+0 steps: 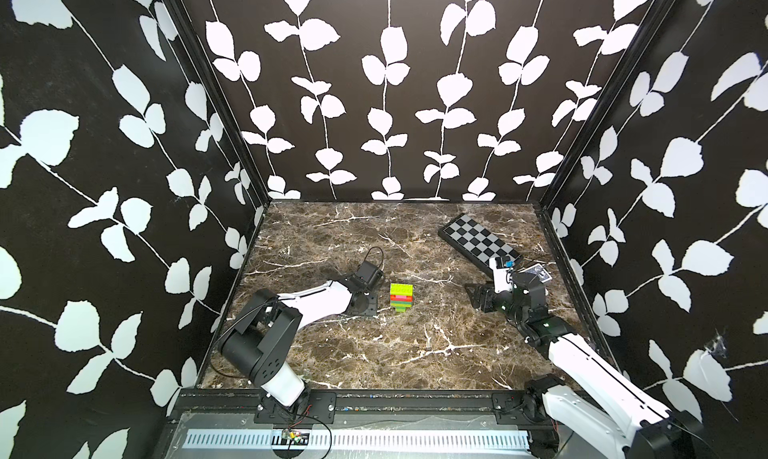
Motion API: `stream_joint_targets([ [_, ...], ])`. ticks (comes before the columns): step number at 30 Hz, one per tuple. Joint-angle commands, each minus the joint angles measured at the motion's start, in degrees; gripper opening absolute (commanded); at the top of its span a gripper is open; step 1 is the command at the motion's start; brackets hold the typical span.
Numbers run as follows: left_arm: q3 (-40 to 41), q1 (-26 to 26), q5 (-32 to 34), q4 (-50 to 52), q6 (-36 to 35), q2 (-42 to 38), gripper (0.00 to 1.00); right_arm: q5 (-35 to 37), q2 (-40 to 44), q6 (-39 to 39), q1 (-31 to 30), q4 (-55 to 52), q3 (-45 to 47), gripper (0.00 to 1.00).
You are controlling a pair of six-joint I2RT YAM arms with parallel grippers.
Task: Assemble a carrot with lego
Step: Pick up the lego brick from the center of the board.
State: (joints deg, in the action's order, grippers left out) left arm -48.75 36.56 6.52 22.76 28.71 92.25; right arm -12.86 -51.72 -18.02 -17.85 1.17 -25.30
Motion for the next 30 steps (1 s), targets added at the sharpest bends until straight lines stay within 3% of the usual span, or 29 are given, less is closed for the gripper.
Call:
stream_joint_targets([
  [1, -4.1, -0.6, -1.1, -0.5, -7.5, 3.2, 0.35, -0.2, 0.1, -0.3, -0.3, 1.9, -1.7, 0.78],
  [5, -7.1, -1.2, -1.7, -0.2, -10.5, 6.8, 0.39, -0.2, 0.5, -0.2, -0.3, 1.2, -1.7, 0.78],
  [14, -1.2, -1.2, -2.7, -7.6, -8.0, 5.6, 0.50, 0.5, 1.9, -0.3, -0.3, 0.6, -1.0, 0.78],
  [23, 5.3, -1.2, -1.8, -12.7, -7.8, 1.4, 0.49, 0.5, 2.1, -0.8, -0.3, 0.6, -1.0, 0.78],
  [30, 6.7, -0.1, -1.7, -14.3, -7.7, 1.4, 0.43, 0.1, 1.5, -1.2, -0.3, 1.2, -1.0, 0.78],
])
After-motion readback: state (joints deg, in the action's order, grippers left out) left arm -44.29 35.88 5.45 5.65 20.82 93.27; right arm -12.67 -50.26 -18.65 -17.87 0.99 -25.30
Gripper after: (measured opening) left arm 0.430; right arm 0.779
